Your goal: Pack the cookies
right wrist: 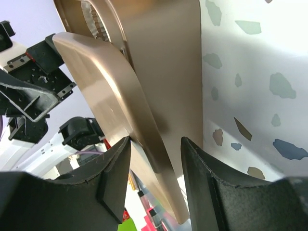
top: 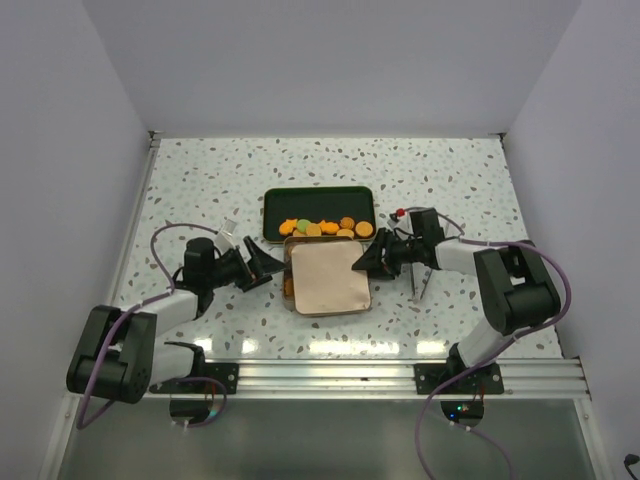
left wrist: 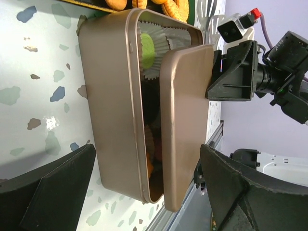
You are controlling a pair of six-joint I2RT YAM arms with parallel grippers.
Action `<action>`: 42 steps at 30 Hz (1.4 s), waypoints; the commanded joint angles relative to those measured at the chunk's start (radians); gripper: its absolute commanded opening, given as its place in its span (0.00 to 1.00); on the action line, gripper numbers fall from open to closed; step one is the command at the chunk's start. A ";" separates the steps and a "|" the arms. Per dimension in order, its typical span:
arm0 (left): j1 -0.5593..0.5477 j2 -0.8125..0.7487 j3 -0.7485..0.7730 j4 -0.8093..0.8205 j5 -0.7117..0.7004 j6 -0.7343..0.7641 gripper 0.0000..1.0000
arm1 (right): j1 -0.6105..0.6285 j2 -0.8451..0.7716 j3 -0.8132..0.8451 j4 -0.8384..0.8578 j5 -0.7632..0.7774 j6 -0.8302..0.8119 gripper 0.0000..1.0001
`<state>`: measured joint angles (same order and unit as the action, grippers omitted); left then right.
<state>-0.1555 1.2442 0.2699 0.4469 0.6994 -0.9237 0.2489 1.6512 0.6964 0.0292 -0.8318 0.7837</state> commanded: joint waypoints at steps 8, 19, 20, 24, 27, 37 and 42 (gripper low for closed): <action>-0.053 0.020 -0.009 0.098 -0.037 0.000 0.95 | 0.001 0.079 0.107 -0.064 0.071 0.029 0.47; -0.084 0.026 0.017 0.104 -0.051 -0.015 0.95 | 0.050 0.113 0.178 -0.118 0.120 0.088 0.48; -0.088 0.029 0.018 0.104 -0.051 -0.015 0.95 | 0.058 0.111 0.184 -0.127 0.128 0.091 0.48; -0.111 0.038 0.026 0.110 -0.058 -0.023 0.96 | 0.079 0.110 0.184 -0.156 0.155 0.150 0.48; -0.130 0.035 0.028 0.113 -0.066 -0.032 0.96 | 0.081 0.107 0.183 -0.198 0.175 0.189 0.48; -0.185 0.009 0.026 0.116 -0.089 -0.067 0.95 | 0.099 0.058 0.219 -0.374 0.269 0.275 0.49; -0.223 0.004 0.034 0.125 -0.110 -0.089 0.95 | 0.121 0.059 0.267 -0.446 0.313 0.287 0.50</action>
<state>-0.3386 1.2713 0.2672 0.4915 0.5575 -0.9684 0.3382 1.7210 0.9329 -0.2863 -0.6155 1.0214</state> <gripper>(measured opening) 0.955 0.502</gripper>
